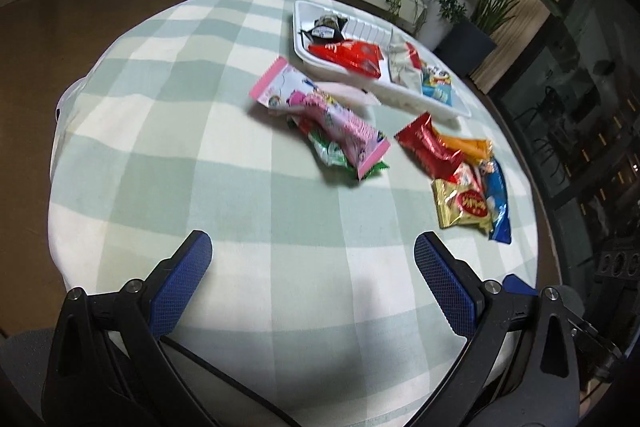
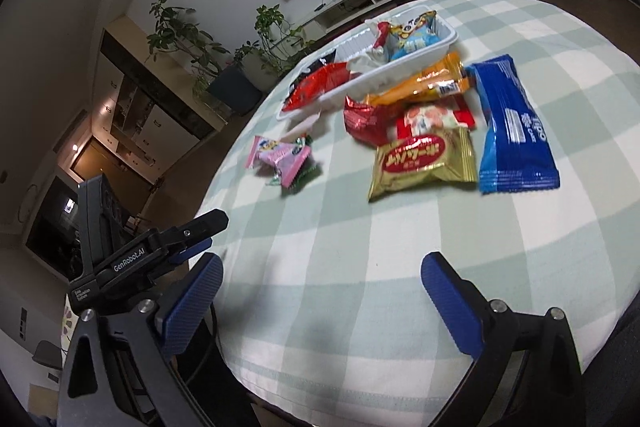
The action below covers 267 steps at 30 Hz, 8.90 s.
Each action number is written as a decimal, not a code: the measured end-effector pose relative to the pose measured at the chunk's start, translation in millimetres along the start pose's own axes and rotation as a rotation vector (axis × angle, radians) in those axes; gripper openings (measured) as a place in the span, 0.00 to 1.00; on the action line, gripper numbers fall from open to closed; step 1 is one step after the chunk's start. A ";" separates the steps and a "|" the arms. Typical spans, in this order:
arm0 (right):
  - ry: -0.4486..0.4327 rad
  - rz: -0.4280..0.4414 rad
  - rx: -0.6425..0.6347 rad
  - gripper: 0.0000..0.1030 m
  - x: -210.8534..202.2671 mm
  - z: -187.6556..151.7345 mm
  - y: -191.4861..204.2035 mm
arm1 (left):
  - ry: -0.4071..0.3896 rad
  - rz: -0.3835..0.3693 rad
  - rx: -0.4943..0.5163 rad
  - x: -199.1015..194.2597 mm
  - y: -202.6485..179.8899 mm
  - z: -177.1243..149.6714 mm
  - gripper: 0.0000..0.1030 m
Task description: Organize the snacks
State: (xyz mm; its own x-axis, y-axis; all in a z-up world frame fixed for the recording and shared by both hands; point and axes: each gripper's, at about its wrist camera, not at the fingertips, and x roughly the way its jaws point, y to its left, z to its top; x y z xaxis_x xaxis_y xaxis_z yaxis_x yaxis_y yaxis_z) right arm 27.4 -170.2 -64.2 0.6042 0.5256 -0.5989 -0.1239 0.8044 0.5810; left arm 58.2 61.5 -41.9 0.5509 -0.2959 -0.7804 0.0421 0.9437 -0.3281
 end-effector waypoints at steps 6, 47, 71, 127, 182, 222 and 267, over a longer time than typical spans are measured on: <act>-0.024 -0.019 -0.016 0.99 -4.0 0.5 -1.1 | 0.015 0.029 -0.018 6.8 -1.9 3.9 1.00; -0.053 -0.051 -0.025 0.93 -4.8 -1.1 -10.2 | 0.062 0.051 -0.024 94.5 -13.7 102.0 0.25; -0.057 -0.089 -0.052 0.87 -2.2 -0.9 -9.7 | 0.081 -0.110 0.055 26.0 8.6 43.2 0.17; 0.160 -0.487 -0.080 0.66 23.5 103.7 -66.9 | 0.113 -0.035 0.217 26.6 -9.7 -2.4 0.12; -0.055 -0.378 -0.006 0.26 -9.6 112.5 -68.9 | 0.015 -0.169 0.169 -9.3 -12.8 42.3 0.12; 0.169 -0.289 -0.188 0.26 198.3 283.6 -10.5 | 0.115 -0.082 0.255 204.4 -77.3 266.1 0.13; 0.032 -0.225 -0.158 0.81 96.2 242.9 5.6 | -0.074 -0.127 0.272 68.0 -79.7 197.4 0.99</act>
State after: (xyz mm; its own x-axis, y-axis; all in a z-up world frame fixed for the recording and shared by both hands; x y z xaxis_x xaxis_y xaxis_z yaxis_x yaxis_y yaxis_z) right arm 276.1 -182.4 15.3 0.6053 0.3352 -0.7220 -0.1120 0.9338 0.3397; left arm 256.9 -4.7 36.3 0.5857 -0.4123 -0.6978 0.3311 0.9076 -0.2583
